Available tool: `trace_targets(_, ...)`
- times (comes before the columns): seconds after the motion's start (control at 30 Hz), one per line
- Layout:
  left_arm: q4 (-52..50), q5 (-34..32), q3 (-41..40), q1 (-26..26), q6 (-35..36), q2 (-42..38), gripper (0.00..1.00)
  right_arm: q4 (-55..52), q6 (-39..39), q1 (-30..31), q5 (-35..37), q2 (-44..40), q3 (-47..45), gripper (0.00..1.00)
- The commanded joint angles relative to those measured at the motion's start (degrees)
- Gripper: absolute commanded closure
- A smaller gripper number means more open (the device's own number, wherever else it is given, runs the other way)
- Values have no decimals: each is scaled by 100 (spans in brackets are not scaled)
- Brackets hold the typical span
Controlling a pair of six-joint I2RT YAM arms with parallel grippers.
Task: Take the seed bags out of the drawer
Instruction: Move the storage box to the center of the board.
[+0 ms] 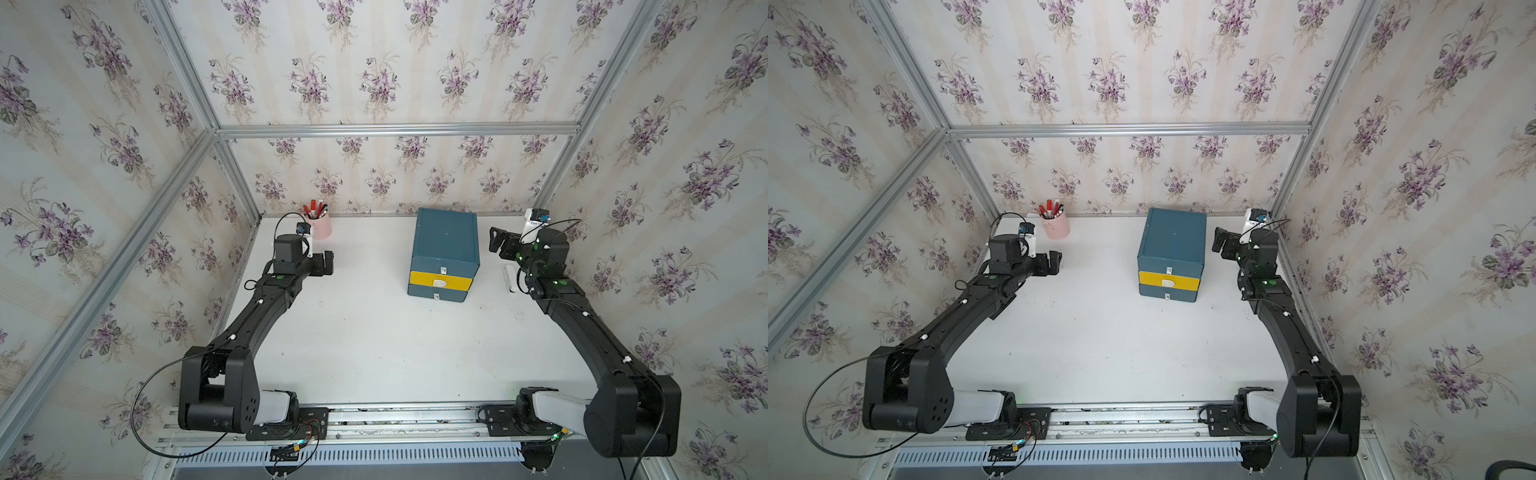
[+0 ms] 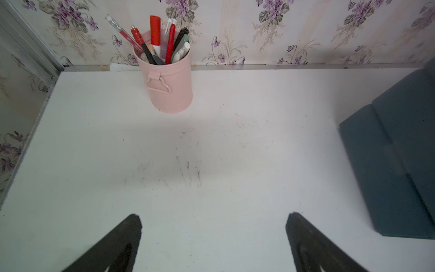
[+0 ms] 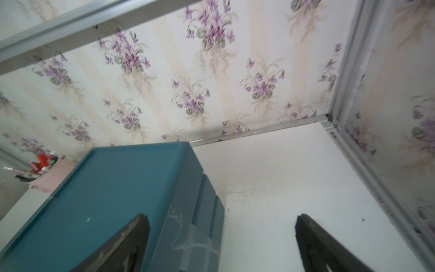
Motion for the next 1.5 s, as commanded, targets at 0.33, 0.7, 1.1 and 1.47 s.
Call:
trace_targets(0.33,-557,551,206,-274,-280,-12,0,-510,832,2,-2307,769,571,0)
trace_targets(0.7,-659,613,209,-389,-323,-78,0,-1073,493,295,-2824,1538,1159,2)
trace_targets(1.1,-1061,470,427,-416,-306,-230,0,-1421,112,787,-2909,2323,1878,13)
trace_targets(1.47,-1415,-7,489,-415,-336,-514,0,-1664,57,1473,-2951,3370,3139,14)
